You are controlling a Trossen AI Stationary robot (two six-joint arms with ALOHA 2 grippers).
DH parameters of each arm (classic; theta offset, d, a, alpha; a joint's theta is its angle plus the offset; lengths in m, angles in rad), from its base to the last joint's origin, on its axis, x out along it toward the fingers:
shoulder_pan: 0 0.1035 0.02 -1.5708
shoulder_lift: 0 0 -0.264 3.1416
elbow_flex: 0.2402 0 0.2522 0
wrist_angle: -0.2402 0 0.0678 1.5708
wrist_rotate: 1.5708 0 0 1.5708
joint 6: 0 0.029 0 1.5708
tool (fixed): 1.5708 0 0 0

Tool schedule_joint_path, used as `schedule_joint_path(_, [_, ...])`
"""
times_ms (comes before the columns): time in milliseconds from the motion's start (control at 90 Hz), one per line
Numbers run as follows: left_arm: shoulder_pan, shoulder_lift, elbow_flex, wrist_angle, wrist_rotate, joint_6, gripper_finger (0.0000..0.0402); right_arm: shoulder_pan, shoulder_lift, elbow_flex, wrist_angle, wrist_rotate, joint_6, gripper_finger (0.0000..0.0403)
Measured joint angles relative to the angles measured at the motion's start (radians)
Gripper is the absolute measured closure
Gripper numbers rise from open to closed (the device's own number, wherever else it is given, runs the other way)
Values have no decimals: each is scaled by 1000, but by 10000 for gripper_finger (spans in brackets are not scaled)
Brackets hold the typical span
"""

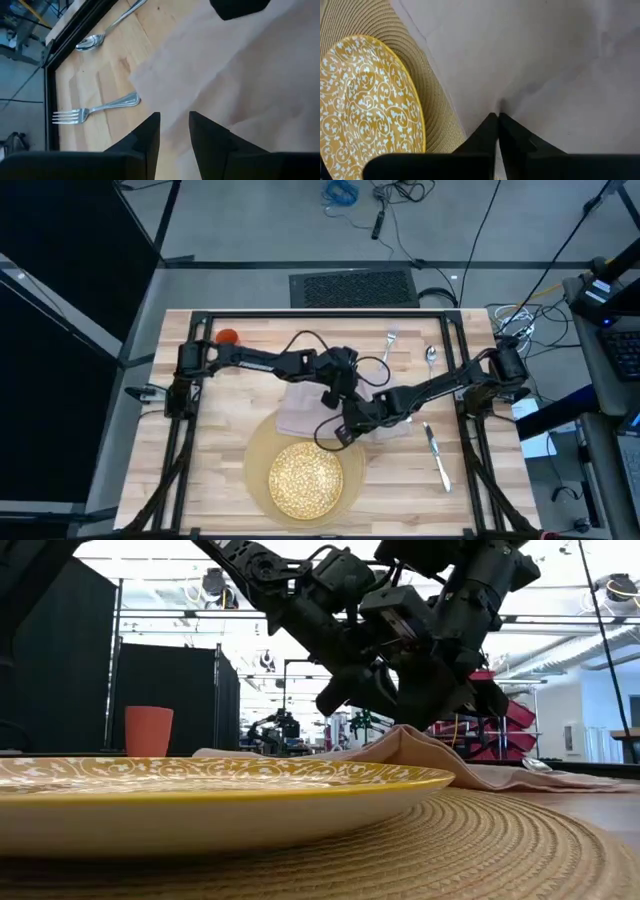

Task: Set table place
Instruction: Fold the light orange napkin on the table

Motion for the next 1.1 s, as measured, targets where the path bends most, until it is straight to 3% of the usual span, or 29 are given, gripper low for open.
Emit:
schedule_joint_path(333, [-11,83,99,-131,42,143,312,4,4,-4,-18,-81,18,403])
schedule_joint_path(467, [-13,92,120,-345,3,210,312,0,-7,3,-24,-58,8,403])
schedule_joint_path(556, [-17,104,128,-403,3,254,312,0,-4,3,-25,-53,-2,403])
schedule_joint_path(756, [-17,103,133,-349,20,243,312,2,-6,2,-30,-83,-11,403])
schedule_joint_path(944, [-12,91,141,-272,-134,236,312,1,-5,2,-24,-84,-14,403])
schedule_joint_path(1100, [3,84,152,-270,-142,230,312,3,-4,2,-22,-105,-29,403])
